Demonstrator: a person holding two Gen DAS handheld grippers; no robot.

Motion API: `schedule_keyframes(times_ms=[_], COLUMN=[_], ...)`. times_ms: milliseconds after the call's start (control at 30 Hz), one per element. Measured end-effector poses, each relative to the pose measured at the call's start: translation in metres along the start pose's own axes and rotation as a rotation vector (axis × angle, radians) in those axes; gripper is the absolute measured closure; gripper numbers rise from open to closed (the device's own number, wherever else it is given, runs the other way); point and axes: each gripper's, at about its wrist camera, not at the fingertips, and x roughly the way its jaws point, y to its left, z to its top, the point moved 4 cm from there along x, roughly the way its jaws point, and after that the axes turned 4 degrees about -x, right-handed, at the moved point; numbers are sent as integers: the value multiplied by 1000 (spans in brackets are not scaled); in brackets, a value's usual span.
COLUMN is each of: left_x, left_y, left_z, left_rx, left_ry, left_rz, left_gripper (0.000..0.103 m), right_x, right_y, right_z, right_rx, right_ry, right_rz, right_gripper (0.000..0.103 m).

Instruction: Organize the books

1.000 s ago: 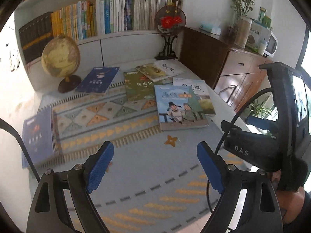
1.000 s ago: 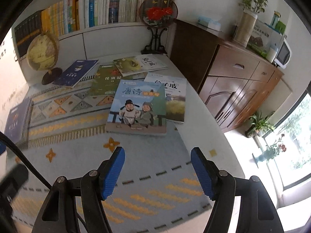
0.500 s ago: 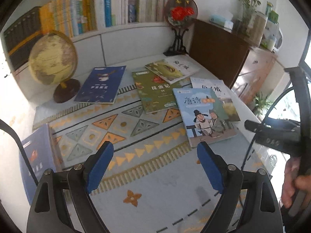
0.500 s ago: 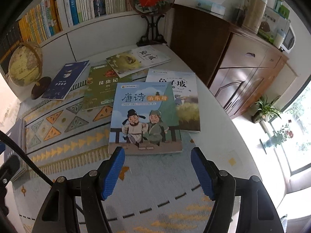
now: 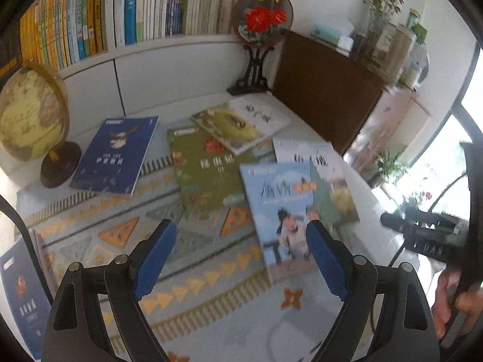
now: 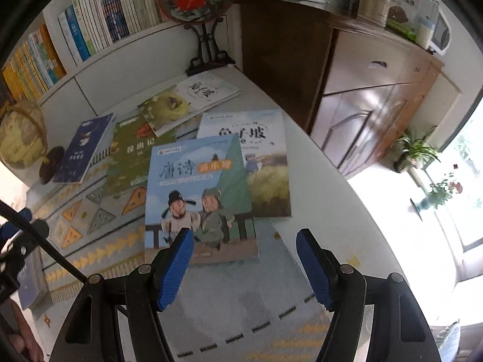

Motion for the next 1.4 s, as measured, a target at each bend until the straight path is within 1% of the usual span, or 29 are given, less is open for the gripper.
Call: schedule_keyframes(times_ms=[133,233,300,400,467,600,700,800,933,967,1067,1133,1200,1233,1333,1367,1400], left_x=[11,30,45,79,100,135,155,165,167,165,161,161,160,161,171,174,173], left_y=[5,5,2,-1,-4,-10,-14,-17,-16,-16,-16,-16,-18,-19,-18,-16,-16], left_z=[26,32,33,29,26,19,7,-7,-24,-27,-39,-43,-45,-45,-46,-47,-45], left_rx=[-89,-120,-133,-144,-154,-198,-224,-240,-287,-298,-326,-329,-329,-328,-346,-361,-368], left_ry=[-26,3,26,81,114,185,250,281,307,306,311,316,299,297,324,330,318], left_rz=[-1,-1,-13,-24,-33,-70,-86,-94,-99,-101,-109,-117,-167,-182,-187,-196,-205], left_gripper=[14,13,13,13,13,13,13,13,13,13,13,13,13,13,13,13,13], right_x=[9,19,34,60,72,97,115,131,149,150,152,154,157,158,160,160,160], right_y=[4,2,-5,-22,-29,-34,-33,-30,-26,-24,-19,-15,-11,-10,-8,-8,-8], right_z=[28,44,49,54,57,63,67,68,66,63,51,43,36,35,34,35,34], right_rx=[-59,-94,-84,-47,-40,-53,-75,-117,-160,-175,-217,-237,-247,-247,-227,-224,-224], right_ry=[-14,-31,-12,34,50,105,130,156,202,211,222,232,250,247,242,238,234], right_rz=[43,59,83,126,150,222,236,254,274,272,304,314,330,333,350,349,346], right_gripper=[35,35,35,35,35,35,35,35,35,35,36,40,41,43,51,51,53])
